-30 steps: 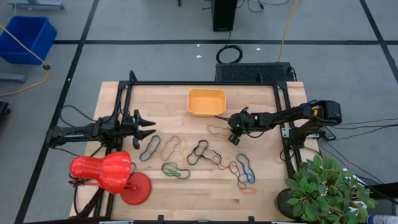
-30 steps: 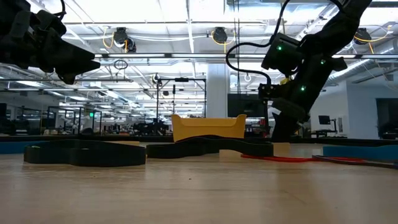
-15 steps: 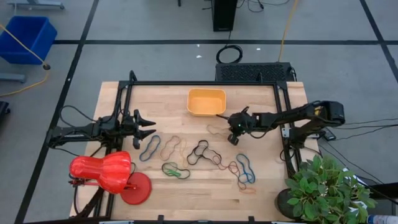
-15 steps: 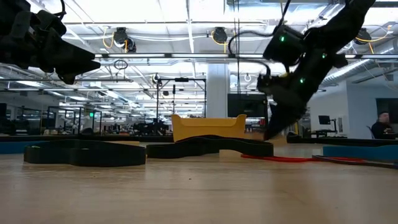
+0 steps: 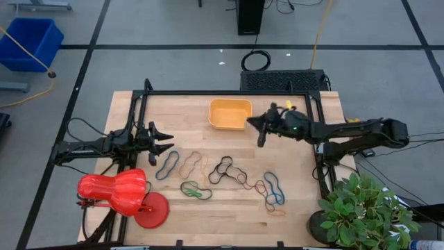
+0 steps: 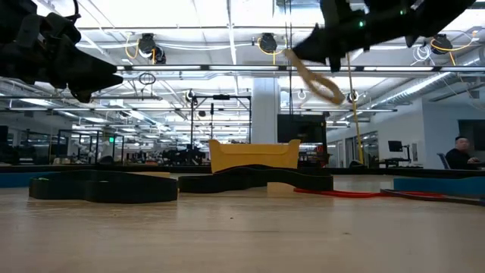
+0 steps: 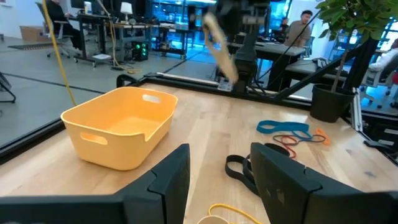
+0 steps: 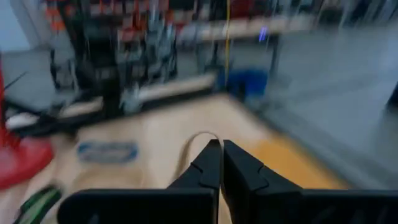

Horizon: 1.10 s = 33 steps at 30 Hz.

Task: Pick and place rubber bands into bin
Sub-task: Put the top brown rubber band into the yellow bin

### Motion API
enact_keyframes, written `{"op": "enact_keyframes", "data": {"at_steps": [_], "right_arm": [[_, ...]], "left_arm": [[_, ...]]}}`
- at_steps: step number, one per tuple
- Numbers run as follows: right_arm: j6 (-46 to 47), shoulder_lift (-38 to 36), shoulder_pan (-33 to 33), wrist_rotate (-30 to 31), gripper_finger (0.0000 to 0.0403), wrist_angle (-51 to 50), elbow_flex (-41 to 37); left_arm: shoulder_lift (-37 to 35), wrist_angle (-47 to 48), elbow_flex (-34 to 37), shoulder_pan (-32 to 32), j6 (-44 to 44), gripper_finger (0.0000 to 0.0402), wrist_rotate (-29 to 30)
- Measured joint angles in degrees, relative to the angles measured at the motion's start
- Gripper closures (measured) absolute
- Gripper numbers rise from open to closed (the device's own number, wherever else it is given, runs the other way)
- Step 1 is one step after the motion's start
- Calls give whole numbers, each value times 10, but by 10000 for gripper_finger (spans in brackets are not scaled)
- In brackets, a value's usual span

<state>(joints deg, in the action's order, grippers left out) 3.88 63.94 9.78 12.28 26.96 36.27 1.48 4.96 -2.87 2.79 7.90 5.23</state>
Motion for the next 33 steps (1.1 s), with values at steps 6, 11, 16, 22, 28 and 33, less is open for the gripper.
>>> {"op": "enact_keyframes", "data": {"at_steps": [6,11,16,22,28,33], "right_arm": [[-74,-11,20,41,402,29,44],[-91,20,40,40,402,-10,110],[-124,74,59,40,403,-40,184],[-135,153,83,39,403,-40,238],[-124,228,113,39,403,-62,241],[-89,289,120,39,403,-92,241]], "left_arm": [[0,-6,0,0,0,227,16],[0,-6,0,0,0,227,24],[0,-7,0,0,0,227,25],[0,-7,0,0,2,226,25],[0,-7,0,0,4,227,25],[0,-7,0,0,4,226,25]]}}
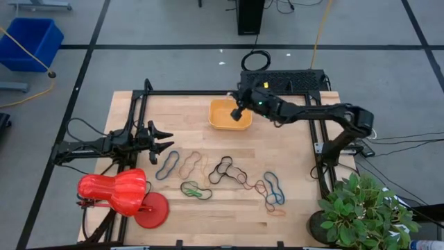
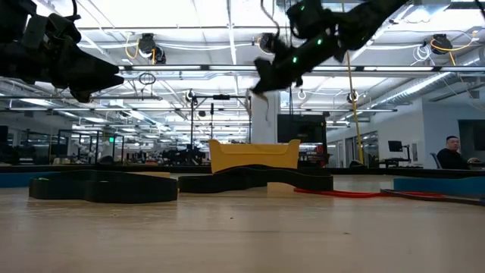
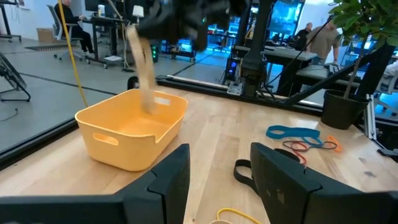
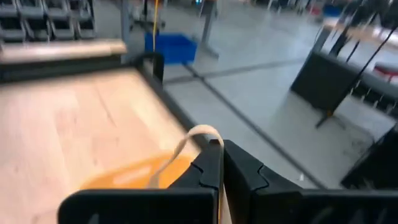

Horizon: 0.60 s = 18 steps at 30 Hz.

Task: Pick and place rubber bands into bin
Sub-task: Put the top brown rubber band into the yellow bin

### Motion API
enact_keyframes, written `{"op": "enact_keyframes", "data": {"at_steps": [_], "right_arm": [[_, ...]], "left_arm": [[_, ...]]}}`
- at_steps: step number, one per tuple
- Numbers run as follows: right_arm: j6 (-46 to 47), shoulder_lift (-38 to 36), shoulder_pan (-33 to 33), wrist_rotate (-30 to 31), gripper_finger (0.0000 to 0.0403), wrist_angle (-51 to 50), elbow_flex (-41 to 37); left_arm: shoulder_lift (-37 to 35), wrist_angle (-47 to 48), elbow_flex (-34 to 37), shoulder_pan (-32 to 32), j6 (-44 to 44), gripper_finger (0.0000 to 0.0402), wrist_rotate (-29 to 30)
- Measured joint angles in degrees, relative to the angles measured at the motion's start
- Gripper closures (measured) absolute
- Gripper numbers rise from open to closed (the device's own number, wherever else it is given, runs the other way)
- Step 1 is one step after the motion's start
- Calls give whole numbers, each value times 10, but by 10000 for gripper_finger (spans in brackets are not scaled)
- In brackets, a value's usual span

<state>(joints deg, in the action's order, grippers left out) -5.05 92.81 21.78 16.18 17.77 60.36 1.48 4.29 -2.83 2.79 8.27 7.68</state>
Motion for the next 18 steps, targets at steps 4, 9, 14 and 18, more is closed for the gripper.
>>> {"op": "enact_keyframes", "data": {"at_steps": [4,9,14,18], "right_arm": [[3,41,0,0,403,-1,0],[14,78,-1,0,403,-5,0],[29,96,-1,0,396,-9,0],[29,96,-1,0,384,-8,0]], "left_arm": [[0,0,0,0,0,227,0],[0,1,0,0,2,227,0],[0,1,0,0,1,227,0],[0,-1,0,0,1,226,0]]}}
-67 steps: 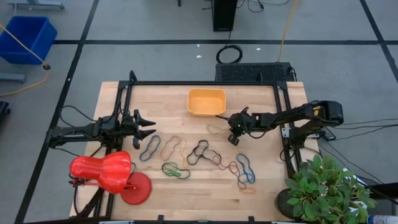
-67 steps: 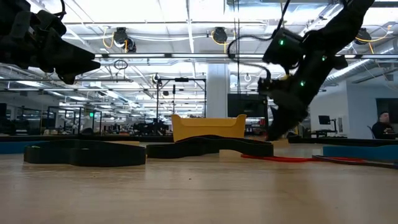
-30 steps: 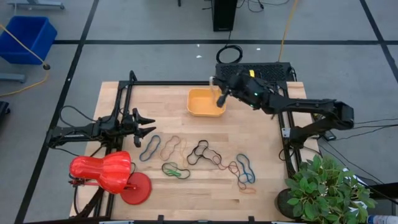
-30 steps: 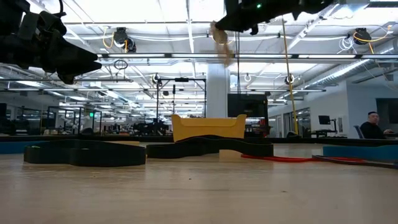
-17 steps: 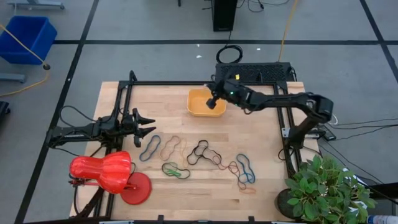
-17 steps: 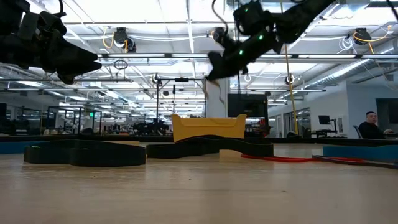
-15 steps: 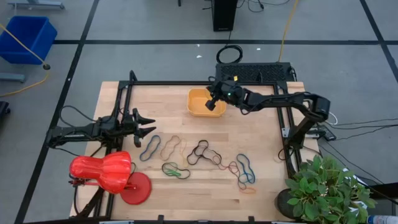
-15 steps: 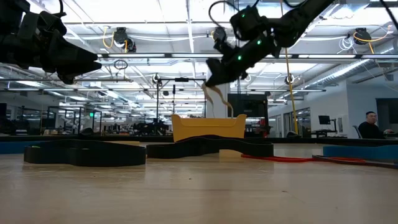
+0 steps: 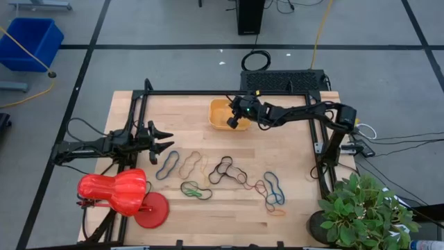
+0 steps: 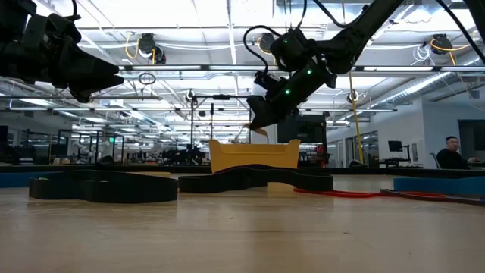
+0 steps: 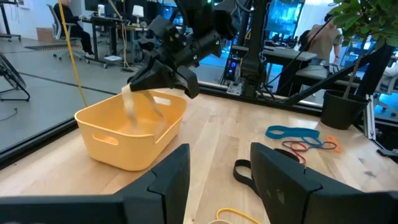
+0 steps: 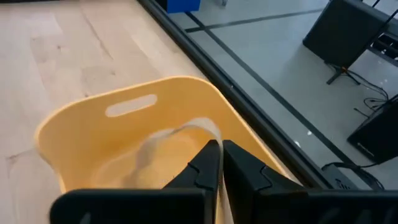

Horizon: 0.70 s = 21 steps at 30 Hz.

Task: Pick and place rubber bands into bin
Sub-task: Put the top brown rubber band into the yellow bin

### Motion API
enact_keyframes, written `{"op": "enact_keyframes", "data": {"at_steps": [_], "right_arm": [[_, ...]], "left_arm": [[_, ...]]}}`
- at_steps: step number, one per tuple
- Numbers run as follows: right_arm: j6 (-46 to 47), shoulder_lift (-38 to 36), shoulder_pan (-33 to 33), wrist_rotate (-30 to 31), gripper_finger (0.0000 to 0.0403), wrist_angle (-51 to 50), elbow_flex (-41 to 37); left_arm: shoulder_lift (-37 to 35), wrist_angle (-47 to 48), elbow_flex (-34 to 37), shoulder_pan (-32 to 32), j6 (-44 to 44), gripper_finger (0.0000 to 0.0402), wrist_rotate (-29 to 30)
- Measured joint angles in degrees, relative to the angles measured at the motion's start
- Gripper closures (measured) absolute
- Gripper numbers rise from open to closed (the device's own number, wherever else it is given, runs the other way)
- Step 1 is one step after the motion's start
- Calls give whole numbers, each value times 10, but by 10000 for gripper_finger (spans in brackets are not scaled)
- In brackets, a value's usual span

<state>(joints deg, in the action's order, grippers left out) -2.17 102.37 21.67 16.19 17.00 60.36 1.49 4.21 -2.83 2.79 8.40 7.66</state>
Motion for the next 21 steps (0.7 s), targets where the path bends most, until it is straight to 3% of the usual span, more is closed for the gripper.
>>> {"op": "enact_keyframes", "data": {"at_steps": [11,21], "right_arm": [[0,0,0,0,368,-2,0],[29,0,0,0,323,-1,-28]], "left_arm": [[0,0,0,0,-1,226,0],[0,-1,0,0,-1,227,0]]}}
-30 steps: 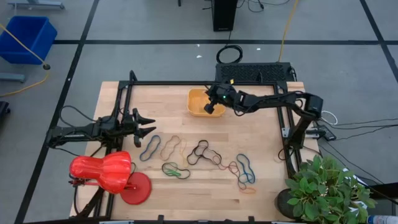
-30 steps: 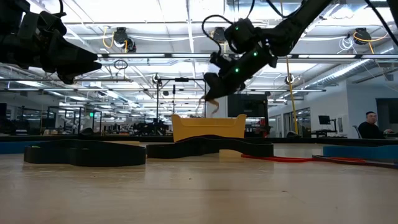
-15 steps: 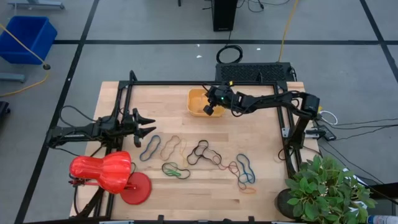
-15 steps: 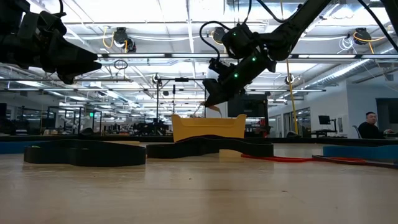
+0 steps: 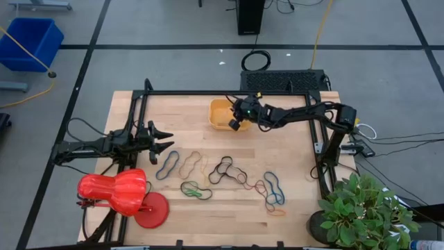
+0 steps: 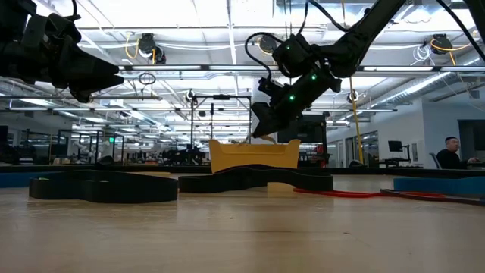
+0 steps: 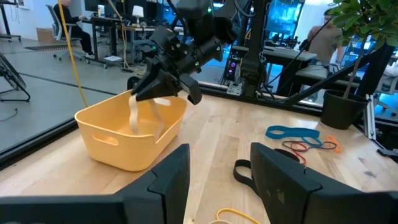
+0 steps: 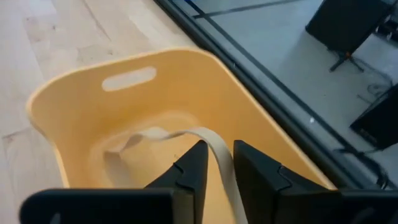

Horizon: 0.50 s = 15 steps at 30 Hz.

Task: Pick and place rubber bands into bin
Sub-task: Put the top brown rubber band into the yellow bin, then put the brown rubber band into the yellow bin

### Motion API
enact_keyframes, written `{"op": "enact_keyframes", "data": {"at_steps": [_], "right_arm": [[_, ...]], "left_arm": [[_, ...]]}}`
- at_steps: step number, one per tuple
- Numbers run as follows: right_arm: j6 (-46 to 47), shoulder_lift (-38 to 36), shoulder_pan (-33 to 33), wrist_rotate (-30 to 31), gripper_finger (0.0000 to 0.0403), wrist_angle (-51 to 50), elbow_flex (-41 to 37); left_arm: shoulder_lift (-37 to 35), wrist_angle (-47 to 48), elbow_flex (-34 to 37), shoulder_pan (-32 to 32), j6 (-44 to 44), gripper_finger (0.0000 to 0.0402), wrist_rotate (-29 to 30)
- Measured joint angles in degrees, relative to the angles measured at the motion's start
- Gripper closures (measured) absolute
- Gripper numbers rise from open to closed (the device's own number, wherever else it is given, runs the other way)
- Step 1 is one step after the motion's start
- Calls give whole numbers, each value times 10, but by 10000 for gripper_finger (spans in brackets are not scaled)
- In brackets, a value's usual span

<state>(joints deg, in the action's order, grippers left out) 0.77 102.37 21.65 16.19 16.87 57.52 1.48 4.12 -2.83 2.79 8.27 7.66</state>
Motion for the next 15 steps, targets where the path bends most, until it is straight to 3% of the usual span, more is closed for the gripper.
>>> {"op": "enact_keyframes", "data": {"at_steps": [15], "right_arm": [[46,0,0,0,260,13,-32]], "left_arm": [[0,-1,0,0,0,227,0]]}}
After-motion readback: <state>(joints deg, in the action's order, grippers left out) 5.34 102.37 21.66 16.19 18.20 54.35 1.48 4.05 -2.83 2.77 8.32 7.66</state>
